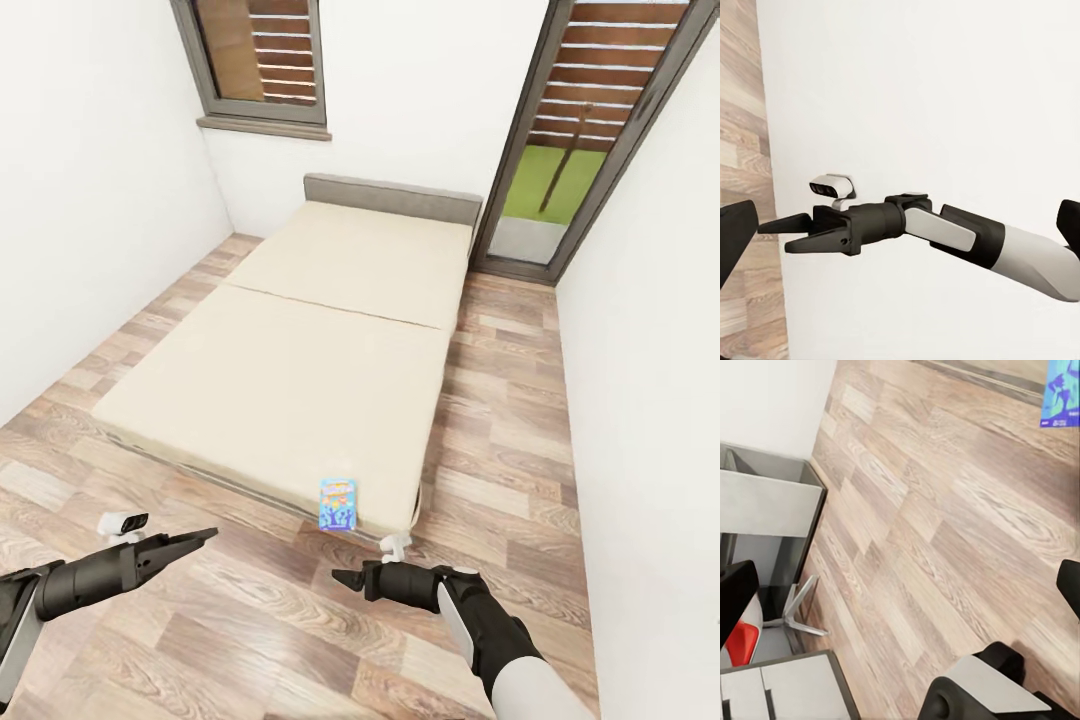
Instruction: Put all the toys in the child's room - the three board games (two on the bed and one on the table), the two jigsaw puzzles on the table, and the tennis ball on the table - inside the toy box on the table in the child's room.
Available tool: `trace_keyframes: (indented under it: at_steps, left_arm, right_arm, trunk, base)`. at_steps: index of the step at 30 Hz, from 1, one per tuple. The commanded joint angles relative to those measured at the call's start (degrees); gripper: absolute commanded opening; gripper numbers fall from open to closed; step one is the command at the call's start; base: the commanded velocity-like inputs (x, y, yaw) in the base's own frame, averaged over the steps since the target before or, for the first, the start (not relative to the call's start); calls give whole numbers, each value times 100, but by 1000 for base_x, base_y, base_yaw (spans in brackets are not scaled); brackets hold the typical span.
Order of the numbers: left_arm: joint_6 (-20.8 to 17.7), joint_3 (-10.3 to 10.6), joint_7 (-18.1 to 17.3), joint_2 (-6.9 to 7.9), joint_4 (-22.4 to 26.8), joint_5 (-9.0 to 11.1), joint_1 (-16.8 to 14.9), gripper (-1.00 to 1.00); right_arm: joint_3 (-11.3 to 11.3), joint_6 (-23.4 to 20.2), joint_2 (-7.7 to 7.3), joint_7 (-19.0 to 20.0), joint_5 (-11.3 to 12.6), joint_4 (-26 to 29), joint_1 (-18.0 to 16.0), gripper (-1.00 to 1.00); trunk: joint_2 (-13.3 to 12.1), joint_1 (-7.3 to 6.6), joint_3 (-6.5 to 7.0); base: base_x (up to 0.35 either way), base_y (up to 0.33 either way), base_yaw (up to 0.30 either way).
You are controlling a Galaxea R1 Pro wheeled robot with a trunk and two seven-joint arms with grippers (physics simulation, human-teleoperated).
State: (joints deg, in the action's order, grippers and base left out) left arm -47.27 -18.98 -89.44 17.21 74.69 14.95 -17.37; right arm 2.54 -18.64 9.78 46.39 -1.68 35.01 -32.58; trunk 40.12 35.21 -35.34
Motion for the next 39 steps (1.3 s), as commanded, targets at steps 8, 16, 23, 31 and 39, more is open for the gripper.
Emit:
trace_keyframes:
  at_steps: [8,16,23,31,39]
  left_arm:
    - [-61,-1,-21,2,2,-1,-3,100]
    - [-63,-19,-26,7,2,-1,-1,100]
    - [-63,-27,-38,7,2,-1,-1,100]
    - [-58,-27,-39,9,2,-1,3,100]
    - [-56,-27,-39,9,2,-1,6,100]
  right_arm:
    - [27,-32,6,28,-21,6,-3,100]
    - [27,75,6,28,-17,6,0,100]
    - [27,85,4,25,-16,6,0,100]
    - [27,83,-1,24,-16,6,-2,100]
    - [28,88,-2,19,-22,6,1,100]
  trunk:
    - [5,2,62]
    - [5,2,130]
    - [5,2,191]
    - [5,2,261]
    - [5,2,331]
  base:
    - [0,76,-157]
    - [0,259,-152]
    - [0,244,-136]
    - [0,41,-126]
    - [0,3,-125]
